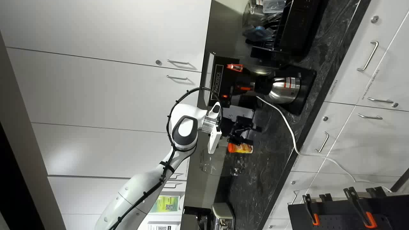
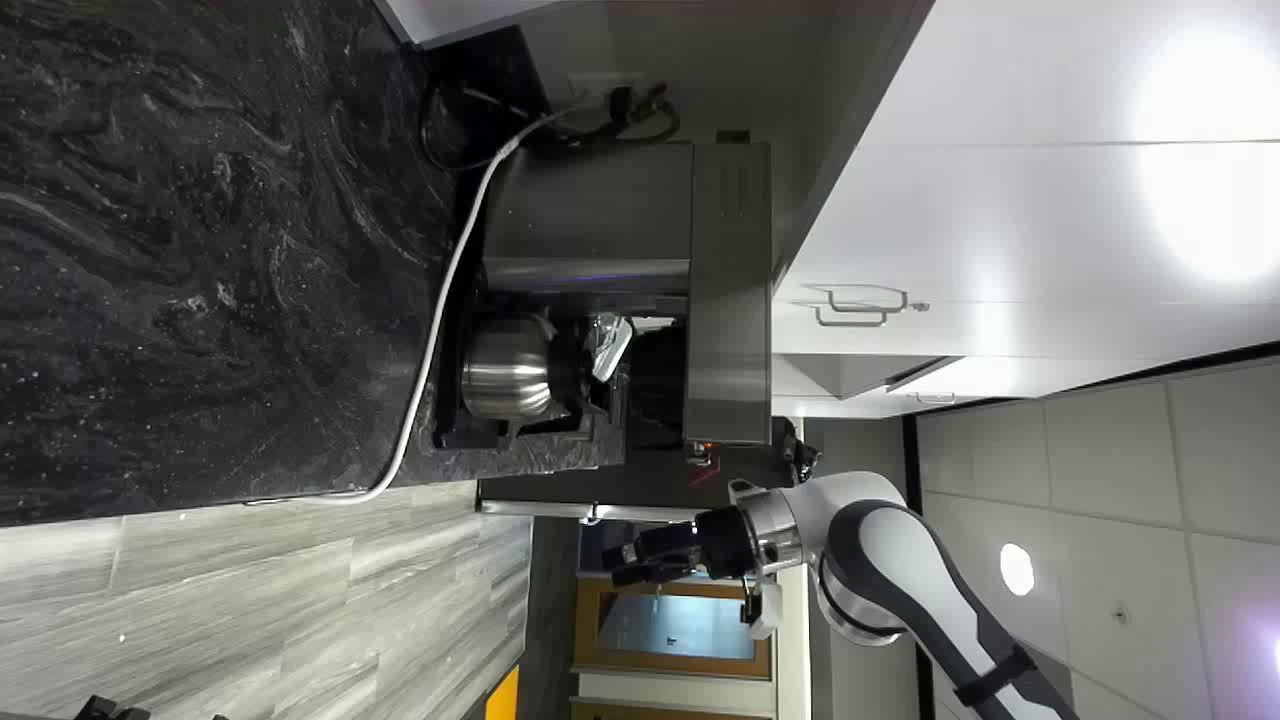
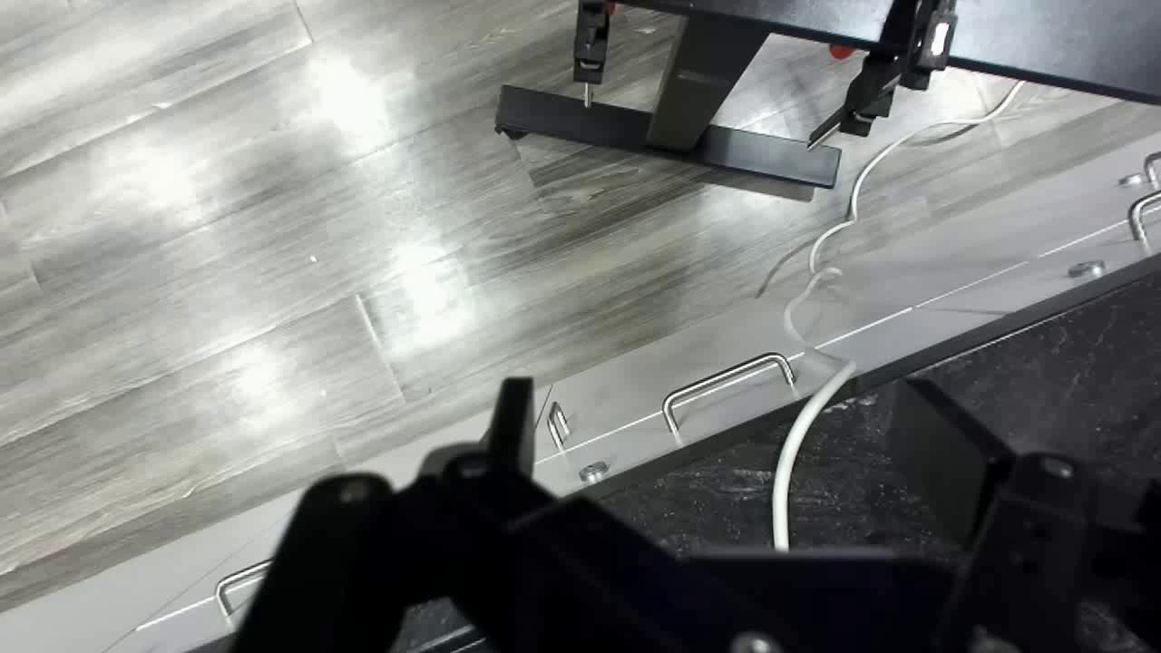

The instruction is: Switch off the coffeemaker

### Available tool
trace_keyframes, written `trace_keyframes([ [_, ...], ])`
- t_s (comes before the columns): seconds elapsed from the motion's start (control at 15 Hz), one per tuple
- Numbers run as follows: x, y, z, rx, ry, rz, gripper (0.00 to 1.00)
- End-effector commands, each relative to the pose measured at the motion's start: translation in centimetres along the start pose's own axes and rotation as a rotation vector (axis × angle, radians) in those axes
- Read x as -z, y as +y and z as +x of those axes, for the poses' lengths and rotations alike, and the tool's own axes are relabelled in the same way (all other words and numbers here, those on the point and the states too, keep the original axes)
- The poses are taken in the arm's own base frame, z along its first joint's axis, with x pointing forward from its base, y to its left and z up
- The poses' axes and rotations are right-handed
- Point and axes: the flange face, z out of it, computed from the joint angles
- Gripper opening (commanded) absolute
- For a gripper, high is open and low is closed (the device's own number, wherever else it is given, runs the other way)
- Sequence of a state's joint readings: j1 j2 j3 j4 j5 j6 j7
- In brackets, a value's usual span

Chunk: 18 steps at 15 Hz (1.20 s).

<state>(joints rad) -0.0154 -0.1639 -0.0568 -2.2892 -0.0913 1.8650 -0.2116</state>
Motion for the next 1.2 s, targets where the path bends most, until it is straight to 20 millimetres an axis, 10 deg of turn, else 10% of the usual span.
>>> trace_keyframes([
  [0.0,0.0,0.0,0.0,0.0,0.0,0.0,1.0],
  [1.13,6.9,0.3,-3.2,0.099,0.355,-0.088,1.0],
])
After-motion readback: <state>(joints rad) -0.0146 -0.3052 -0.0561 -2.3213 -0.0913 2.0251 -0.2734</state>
